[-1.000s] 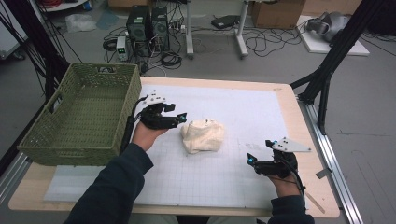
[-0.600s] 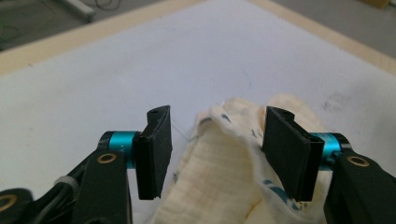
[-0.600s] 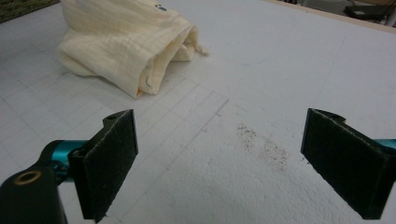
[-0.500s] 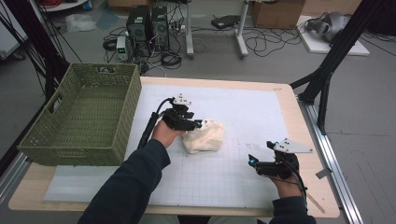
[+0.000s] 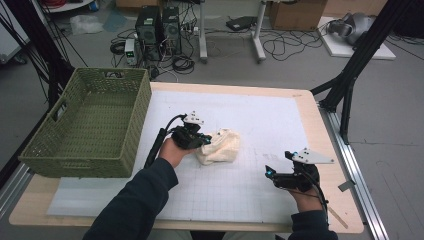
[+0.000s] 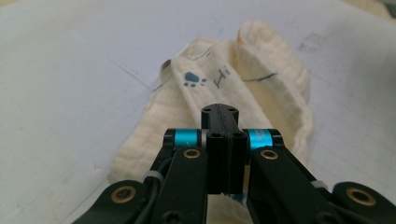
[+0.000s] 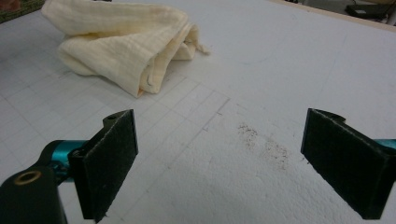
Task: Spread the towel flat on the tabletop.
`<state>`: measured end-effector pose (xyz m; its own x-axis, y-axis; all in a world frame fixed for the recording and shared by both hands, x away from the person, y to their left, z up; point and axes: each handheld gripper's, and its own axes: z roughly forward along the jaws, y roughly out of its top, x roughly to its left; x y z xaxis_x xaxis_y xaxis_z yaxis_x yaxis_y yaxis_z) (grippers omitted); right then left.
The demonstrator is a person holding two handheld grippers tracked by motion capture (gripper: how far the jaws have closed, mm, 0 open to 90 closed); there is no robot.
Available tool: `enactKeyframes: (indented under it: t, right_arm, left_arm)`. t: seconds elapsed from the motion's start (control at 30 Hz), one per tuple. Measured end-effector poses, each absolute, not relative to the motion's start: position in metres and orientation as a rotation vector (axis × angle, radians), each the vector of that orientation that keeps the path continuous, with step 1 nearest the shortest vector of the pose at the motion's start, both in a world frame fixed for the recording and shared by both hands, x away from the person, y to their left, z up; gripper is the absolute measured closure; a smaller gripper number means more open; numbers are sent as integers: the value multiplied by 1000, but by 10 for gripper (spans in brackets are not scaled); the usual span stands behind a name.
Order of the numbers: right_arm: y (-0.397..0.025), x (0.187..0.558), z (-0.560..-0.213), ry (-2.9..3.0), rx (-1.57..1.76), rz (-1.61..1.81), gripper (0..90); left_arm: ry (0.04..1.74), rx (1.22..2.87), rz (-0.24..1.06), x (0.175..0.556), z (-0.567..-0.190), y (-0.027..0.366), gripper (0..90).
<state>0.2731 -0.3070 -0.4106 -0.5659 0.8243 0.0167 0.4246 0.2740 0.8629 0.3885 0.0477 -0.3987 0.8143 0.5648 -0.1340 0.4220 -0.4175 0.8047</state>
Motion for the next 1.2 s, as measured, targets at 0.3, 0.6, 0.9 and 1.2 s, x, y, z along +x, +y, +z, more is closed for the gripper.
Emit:
enactKeyframes:
  t: [0.3,0.6,0.9,1.2]
  right_arm:
    - [-304,275,-411,2121,1118,1221,101]
    - [-307,273,-411,2114,1126,1223,101]
    - [-298,272,-406,2101,1090,1227,113]
    - [-265,296,-405,2195,1078,1319,349]
  left_arm:
    - [725,2151,151,382,-408,35,560]
    - [661,2093,241,362,-405,44,851]
    - [656,2011,325,329,-402,86,853]
    - [644,2001,315,306,-412,107,851]
